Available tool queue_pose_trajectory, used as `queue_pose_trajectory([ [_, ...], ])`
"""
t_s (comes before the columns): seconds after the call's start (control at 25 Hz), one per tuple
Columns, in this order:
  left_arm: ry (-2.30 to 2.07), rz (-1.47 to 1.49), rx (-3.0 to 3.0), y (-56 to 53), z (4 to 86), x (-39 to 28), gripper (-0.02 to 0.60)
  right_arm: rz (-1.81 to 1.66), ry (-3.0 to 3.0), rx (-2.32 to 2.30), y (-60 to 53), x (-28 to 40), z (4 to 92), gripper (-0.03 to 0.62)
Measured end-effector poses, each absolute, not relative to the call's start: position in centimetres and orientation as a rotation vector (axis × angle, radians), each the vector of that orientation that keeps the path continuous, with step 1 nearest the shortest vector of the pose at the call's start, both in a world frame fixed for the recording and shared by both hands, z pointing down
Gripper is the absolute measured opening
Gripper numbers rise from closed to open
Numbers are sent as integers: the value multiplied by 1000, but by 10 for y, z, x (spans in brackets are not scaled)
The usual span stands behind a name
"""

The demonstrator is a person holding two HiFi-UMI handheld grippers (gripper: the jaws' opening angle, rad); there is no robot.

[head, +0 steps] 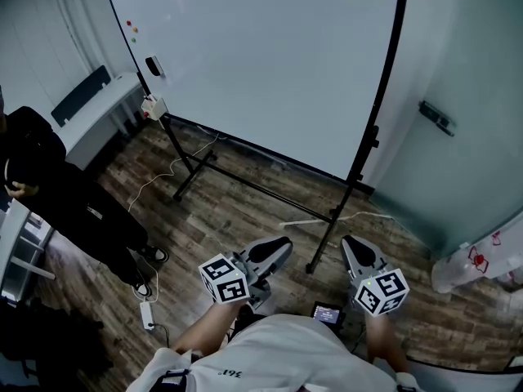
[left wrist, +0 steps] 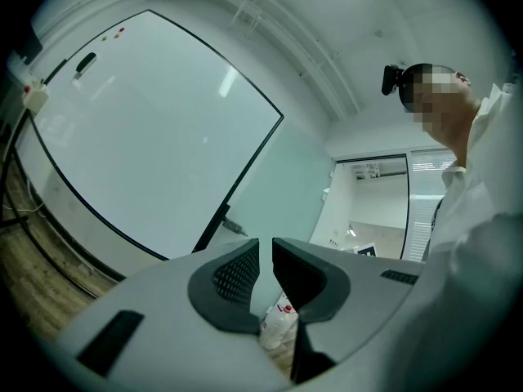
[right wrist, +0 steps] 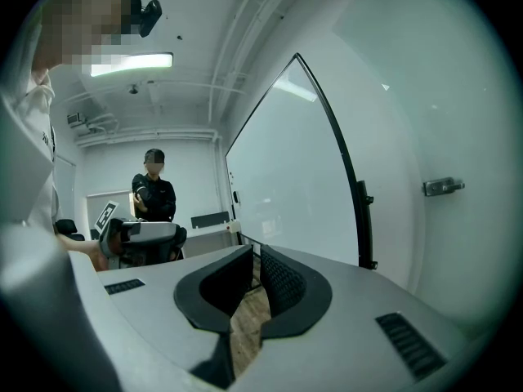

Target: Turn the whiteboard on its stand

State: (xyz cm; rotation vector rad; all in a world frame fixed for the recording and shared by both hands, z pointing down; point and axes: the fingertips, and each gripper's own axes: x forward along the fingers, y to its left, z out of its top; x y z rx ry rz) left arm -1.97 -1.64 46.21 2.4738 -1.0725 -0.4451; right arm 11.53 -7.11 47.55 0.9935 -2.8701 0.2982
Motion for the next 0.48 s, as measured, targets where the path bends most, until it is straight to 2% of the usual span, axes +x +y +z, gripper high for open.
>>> queue_pose_trajectory([
  [0.48, -1040, -417, 2464, -9, 468, -88, 52, 349, -2836, 1039, -58, 52, 482, 46],
])
